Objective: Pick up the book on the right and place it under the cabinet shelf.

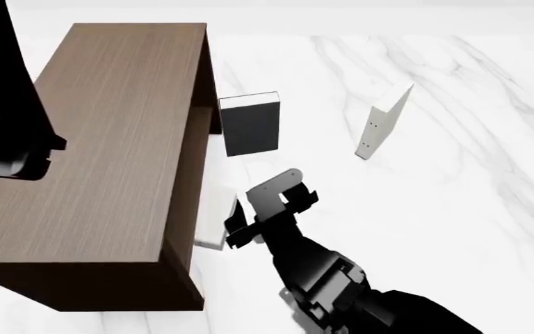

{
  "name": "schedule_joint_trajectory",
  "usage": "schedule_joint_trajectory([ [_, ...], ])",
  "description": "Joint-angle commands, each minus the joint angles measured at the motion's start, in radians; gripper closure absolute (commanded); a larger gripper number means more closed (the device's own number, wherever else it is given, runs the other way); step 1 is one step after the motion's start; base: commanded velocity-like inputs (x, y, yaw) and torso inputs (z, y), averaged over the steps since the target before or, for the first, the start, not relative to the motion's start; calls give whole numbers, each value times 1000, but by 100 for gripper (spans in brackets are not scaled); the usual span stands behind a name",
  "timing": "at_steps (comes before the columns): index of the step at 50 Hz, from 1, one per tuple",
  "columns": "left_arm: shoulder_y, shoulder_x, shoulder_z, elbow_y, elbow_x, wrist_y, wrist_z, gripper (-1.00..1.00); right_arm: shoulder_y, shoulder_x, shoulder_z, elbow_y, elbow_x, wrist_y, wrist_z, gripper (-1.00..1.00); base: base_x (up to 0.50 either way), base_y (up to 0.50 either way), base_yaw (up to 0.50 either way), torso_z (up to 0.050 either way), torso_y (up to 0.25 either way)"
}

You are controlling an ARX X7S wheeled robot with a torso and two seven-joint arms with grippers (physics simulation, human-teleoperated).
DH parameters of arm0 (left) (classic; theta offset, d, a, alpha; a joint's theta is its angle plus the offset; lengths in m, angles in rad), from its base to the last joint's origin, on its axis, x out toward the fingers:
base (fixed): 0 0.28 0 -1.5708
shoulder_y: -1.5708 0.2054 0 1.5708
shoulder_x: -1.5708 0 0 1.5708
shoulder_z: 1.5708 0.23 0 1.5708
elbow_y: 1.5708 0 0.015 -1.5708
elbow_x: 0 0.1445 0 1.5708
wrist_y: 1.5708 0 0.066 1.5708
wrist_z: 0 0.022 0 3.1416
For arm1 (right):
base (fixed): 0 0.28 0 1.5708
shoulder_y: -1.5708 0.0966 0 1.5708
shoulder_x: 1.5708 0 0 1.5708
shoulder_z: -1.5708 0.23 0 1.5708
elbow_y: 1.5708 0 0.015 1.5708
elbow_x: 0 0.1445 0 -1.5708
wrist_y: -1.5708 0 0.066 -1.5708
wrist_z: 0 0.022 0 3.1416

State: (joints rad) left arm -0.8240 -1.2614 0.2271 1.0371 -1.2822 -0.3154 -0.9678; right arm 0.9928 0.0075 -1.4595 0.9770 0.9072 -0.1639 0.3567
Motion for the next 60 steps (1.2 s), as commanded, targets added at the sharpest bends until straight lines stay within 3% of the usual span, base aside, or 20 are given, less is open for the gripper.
schedule_joint_trajectory([
  [1, -9, -17, 10, 0, -6, 15, -3, -100, 16, -7, -72, -28, 40, -3, 0, -100, 0, 0, 0, 0, 0],
  [60, 25, -111, 70, 3, 29, 135, -23, -100, 21, -7, -74, -66, 14, -2, -105, -100, 0, 0, 0, 0, 0],
])
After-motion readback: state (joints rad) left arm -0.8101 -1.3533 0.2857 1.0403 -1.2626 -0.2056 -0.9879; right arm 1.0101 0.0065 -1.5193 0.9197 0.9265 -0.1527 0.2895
